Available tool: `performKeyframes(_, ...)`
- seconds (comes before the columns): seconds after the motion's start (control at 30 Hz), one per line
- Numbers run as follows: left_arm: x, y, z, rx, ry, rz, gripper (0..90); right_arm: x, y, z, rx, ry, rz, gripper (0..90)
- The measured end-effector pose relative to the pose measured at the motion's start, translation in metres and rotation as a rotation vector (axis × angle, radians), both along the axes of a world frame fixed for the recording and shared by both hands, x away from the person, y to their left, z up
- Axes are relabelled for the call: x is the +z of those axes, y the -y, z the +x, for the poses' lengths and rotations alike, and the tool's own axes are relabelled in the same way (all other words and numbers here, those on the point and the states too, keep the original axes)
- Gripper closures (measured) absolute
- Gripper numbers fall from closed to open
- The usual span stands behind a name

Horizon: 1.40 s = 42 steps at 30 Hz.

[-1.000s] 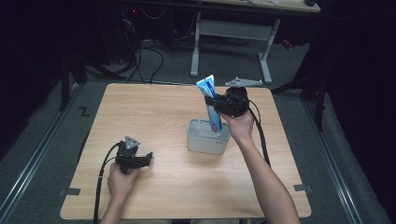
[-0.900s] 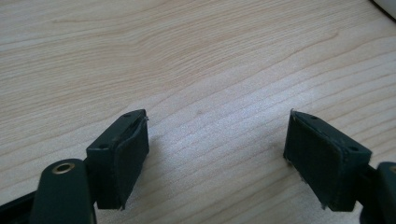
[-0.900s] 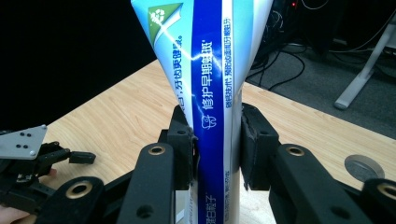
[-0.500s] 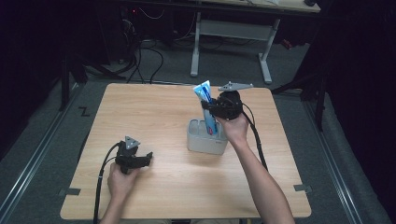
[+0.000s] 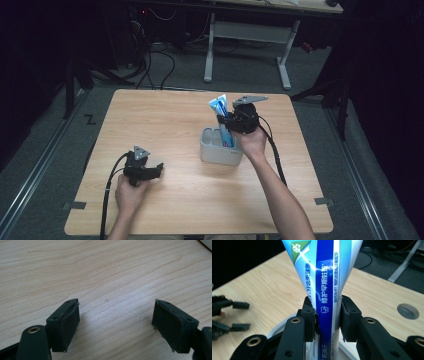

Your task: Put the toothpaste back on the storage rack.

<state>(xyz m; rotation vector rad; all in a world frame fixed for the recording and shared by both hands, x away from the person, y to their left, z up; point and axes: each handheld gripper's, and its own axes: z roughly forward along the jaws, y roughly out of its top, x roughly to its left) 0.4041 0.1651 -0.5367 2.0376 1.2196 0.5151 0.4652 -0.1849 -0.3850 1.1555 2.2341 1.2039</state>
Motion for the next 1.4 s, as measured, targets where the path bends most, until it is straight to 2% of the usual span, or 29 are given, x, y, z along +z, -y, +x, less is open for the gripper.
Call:
performKeyframes(0.17, 0.0, 0.0, 0.0, 0.0, -0.001, -0.001, 22.2, -0.008, 0.0, -0.001, 0.01, -0.009, -0.026, 68.5)
performKeyframes(0.33, 0.0, 0.0, 0.0, 0.001, 0.0, -0.001, 22.2, -0.014, -0.001, -0.002, 0.006, -0.022, -0.025, 68.4)
performKeyframes(0.63, 0.0, 0.0, 0.0, 0.001, 0.0, -0.001, 22.2, -0.017, -0.002, -0.004, 0.014, -0.035, -0.057, 68.3)
performKeyframes(0.8, 0.0, 0.0, 0.0, 0.0, -0.001, -0.001, 22.2, -0.02, -0.005, -0.008, 0.029, -0.021, -0.116, 68.1)
performKeyframes(1.2, 0.0, 0.0, 0.0, 0.0, -0.001, -0.001, 22.2, -0.03, -0.003, -0.007, 0.037, -0.06, -0.123, 67.8)
performKeyframes(1.4, 0.0, 0.0, 0.0, 0.0, -0.001, -0.001, 22.2, -0.03, -0.003, -0.009, 0.042, -0.048, -0.133, 66.4)
